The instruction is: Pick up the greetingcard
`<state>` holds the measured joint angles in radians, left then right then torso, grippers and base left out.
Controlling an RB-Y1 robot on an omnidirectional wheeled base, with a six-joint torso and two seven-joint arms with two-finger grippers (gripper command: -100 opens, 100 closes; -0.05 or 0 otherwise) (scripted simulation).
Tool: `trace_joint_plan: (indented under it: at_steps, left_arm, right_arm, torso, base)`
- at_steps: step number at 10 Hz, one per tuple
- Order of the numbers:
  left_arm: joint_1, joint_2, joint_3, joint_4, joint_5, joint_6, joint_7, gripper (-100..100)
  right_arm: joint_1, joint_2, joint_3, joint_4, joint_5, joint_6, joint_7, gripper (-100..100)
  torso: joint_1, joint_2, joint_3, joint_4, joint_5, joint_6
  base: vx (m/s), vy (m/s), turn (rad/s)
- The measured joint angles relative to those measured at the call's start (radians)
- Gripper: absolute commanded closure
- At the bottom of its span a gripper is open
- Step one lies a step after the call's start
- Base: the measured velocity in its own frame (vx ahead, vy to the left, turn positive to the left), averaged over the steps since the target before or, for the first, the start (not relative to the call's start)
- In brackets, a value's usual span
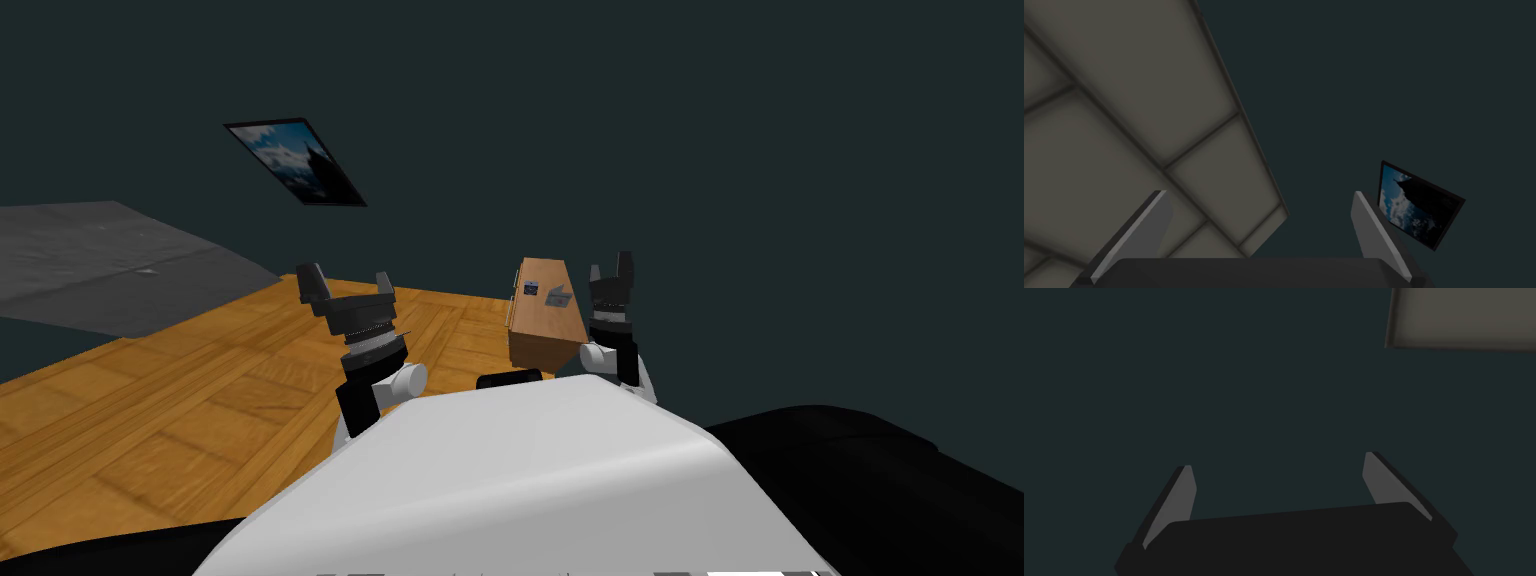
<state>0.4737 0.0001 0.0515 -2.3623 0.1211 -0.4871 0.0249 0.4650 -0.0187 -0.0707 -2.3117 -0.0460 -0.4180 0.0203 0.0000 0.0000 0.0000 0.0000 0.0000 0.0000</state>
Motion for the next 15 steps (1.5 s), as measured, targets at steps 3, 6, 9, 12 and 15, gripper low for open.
trace_joint_plan:
  at_steps: [3, 6, 9, 12, 15]
  left_arm:
    - [0.0, 0.0, 0.0, 0.0, 0.0, 0.0, 0.0, 0]
    - [0.0, 0.0, 0.0, 0.0, 0.0, 0.0, 0.0, 0]
    - [0.0, 0.0, 0.0, 0.0, 0.0, 0.0, 0.0, 0]
    - [0.0, 0.0, 0.0, 0.0, 0.0, 0.0, 0.0, 0]
    - [0.0, 0.0, 0.0, 0.0, 0.0, 0.0, 0.0, 0]
  right_arm:
    - [-0.004, -0.069, 0.0, 0.041, 0.032, -0.008, 0.026, -100]
    - [-0.012, -0.161, -0.006, 0.099, 0.075, -0.014, 0.061, -100]
    - [-0.023, -0.256, -0.001, 0.181, 0.136, -0.024, 0.118, -100]
    - [-0.021, -0.333, 0.007, 0.236, 0.183, -0.031, 0.166, -100]
    - [-0.023, -0.402, 0.005, 0.286, 0.215, -0.037, 0.2, -100]
  torso:
    - [0.003, 0.001, 0.0, 0.0, 0.001, 0.0]
    - [0.003, 0.0, 0.0, 0.0, 0.001, 0.0]
    - [0.005, 0.0, 0.0, 0.0, 0.001, 0.0]
    - [0.003, 0.0, 0.0, 0.0, 0.001, 0.0]
    - [0.002, 0.0, 0.0, 0.0, 0.001, 0.0]
  base:
    - [-0.006, 0.046, -0.042]
    - [-0.004, 0.054, -0.042]
    - [-0.003, 0.072, -0.03]
    - [-0.006, 0.048, -0.014]
    - [-0.001, 0.046, -0.002]
